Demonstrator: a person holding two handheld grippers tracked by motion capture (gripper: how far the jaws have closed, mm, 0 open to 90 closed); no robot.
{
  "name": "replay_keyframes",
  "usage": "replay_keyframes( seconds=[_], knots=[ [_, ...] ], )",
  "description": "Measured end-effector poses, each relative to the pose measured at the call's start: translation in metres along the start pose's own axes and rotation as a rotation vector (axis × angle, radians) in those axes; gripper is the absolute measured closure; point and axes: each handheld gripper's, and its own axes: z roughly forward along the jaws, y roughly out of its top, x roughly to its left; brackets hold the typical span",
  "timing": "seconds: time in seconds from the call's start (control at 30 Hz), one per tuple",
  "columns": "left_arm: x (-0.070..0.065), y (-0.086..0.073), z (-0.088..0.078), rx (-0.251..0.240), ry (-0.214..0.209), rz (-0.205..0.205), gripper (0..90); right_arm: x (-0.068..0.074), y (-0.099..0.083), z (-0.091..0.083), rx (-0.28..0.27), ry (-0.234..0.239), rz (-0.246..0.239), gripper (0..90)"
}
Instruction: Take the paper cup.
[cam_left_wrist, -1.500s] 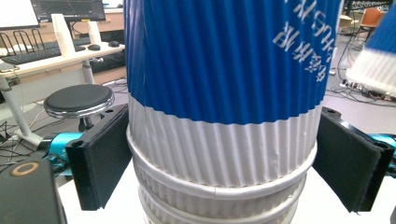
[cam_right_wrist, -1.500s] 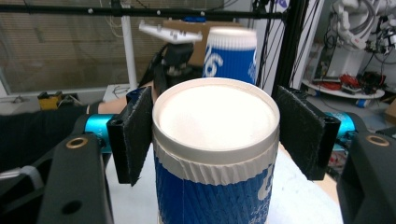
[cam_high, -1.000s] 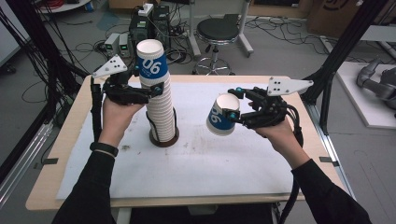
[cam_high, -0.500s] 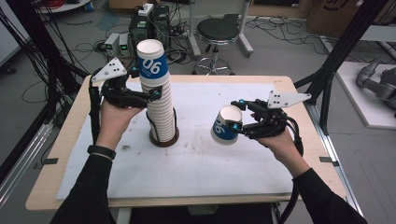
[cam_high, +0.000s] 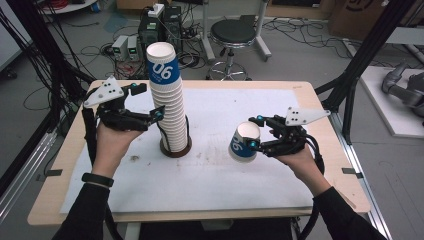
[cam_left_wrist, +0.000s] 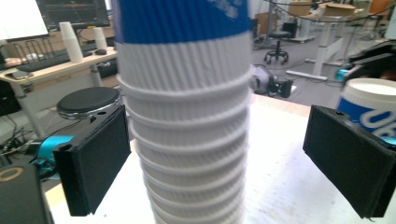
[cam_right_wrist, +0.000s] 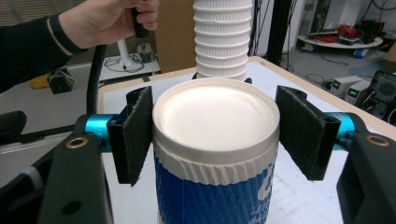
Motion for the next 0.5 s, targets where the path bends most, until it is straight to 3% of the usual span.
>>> replay_keyframes(
  seconds=[0.23, 0.5],
  knots=[
    [-0.019, -0.014, -0.007, -0.008, -0.052, 0.015, 7.3, 0.002, -0.009, 0.002, 0.003, -0.001, 0.000, 31.2],
    [-0.039, -0.032, -0.003, -0.005, -0.112, 0.012, 7.3, 0.003, -0.017, 0.006, 0.008, -0.001, -0.001, 31.2]
  ],
)
